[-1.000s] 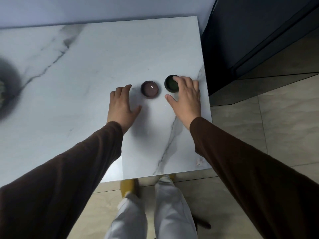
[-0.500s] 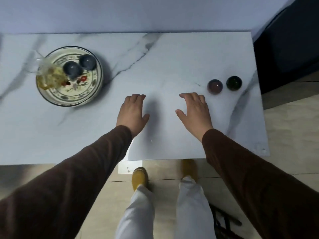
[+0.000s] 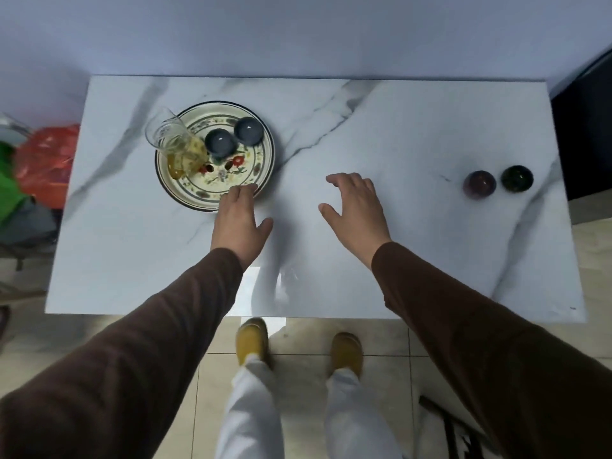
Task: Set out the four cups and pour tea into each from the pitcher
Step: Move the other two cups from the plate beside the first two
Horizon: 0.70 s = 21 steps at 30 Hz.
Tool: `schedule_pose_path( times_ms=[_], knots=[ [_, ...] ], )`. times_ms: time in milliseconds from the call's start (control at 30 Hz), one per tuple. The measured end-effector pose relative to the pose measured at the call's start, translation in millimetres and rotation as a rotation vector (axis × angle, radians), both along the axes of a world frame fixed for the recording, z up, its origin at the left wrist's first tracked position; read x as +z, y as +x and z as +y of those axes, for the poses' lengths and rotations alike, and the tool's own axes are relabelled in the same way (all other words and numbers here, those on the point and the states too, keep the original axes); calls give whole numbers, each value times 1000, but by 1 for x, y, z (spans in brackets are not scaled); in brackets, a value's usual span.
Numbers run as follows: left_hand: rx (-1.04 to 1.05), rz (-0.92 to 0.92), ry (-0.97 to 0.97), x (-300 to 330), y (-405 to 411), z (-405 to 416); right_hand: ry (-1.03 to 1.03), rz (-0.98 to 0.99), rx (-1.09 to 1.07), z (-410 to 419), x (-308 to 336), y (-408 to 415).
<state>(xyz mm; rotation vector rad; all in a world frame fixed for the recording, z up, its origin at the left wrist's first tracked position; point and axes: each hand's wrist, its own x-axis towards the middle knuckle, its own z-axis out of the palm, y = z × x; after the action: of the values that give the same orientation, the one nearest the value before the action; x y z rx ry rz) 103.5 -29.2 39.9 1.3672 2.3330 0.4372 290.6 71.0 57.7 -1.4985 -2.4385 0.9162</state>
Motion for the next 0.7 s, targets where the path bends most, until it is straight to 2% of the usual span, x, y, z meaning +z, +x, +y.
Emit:
schedule_pose_path(
  times_ms=[367,533,700],
  knots=[
    [167,-184,63,-41,-67,18,-10,23,-57,8,-26,-92],
    [417,-304,109,-62,-67,44,-13,88,-50,31,-44,-114],
    [658,-319,162,-80,-72,72,-9,95,30,57,-60,-140]
  ],
)
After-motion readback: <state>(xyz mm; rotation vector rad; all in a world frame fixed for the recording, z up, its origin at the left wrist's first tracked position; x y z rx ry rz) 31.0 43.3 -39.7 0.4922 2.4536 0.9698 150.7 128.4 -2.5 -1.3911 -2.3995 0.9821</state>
